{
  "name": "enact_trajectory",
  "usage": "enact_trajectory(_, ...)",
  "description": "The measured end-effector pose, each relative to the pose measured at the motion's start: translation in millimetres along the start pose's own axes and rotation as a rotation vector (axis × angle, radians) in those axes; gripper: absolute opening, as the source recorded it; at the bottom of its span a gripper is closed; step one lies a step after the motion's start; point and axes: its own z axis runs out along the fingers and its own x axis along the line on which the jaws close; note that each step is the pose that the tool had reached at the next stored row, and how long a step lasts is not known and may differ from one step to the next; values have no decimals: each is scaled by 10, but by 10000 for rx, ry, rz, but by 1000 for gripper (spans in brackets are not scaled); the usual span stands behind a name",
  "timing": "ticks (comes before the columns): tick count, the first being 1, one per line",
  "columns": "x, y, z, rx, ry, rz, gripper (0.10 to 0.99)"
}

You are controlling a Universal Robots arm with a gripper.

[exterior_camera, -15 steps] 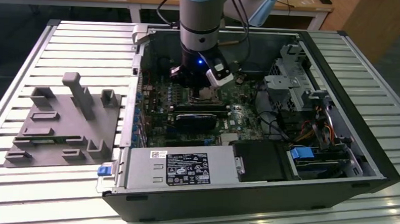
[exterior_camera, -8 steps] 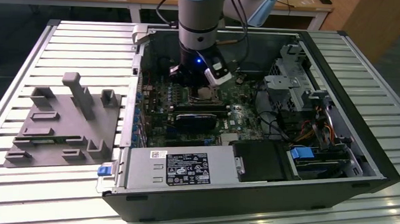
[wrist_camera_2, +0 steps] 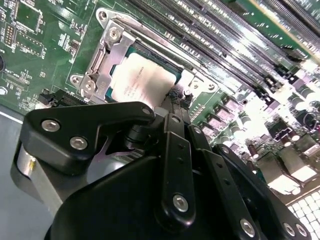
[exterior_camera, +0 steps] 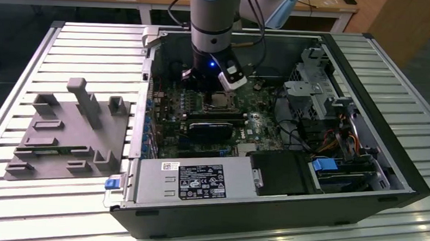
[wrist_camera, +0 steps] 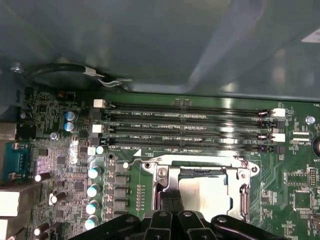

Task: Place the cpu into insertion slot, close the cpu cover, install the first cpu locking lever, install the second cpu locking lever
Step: 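Close the cpu cover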

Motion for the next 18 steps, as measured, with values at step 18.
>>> enact_trajectory(18, -34, 9, 48, 4, 2, 19, 102)
